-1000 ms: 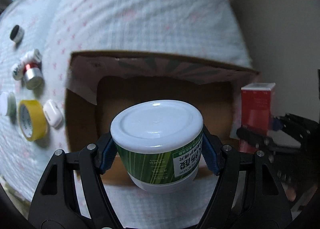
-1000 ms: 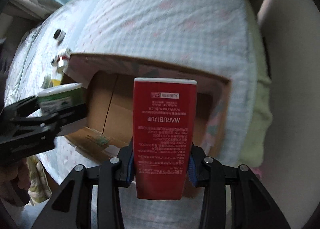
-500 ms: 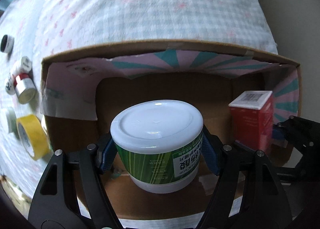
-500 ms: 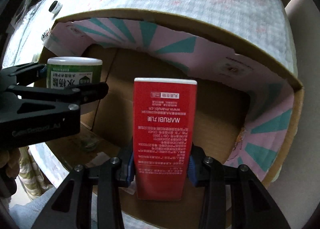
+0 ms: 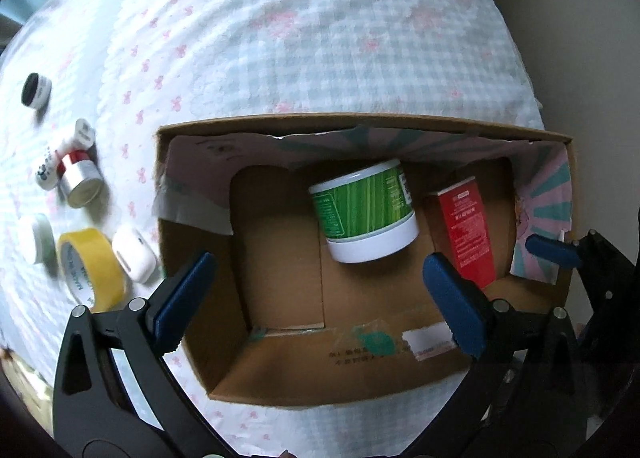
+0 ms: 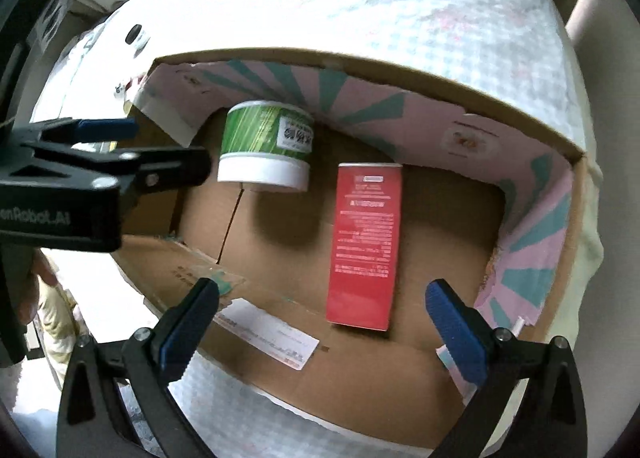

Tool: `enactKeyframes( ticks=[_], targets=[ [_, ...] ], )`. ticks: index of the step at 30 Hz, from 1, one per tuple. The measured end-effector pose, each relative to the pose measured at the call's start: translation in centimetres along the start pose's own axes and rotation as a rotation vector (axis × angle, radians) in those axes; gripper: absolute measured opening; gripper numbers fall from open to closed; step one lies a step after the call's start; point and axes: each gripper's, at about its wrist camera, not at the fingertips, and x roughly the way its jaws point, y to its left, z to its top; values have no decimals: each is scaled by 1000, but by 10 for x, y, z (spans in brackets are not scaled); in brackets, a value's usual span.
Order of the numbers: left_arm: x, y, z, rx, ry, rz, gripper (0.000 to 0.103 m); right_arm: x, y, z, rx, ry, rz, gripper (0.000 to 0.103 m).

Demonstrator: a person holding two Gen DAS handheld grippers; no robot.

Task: Organize rigid objects
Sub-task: 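Carry the jar and red box into the cardboard box and release both, then lift both tools away from the box back over the bed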

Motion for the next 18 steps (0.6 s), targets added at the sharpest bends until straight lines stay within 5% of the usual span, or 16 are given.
enactKeyframes(
  ticks=[10,18],
  targets=[
    [-37,2,-2,1,-74,4,103,-28,23,-4,-23,-32,-71,103],
    [-103,4,-31,30,-214,25,103,-89,43,-11,-30,-113,-119,103]
  ],
)
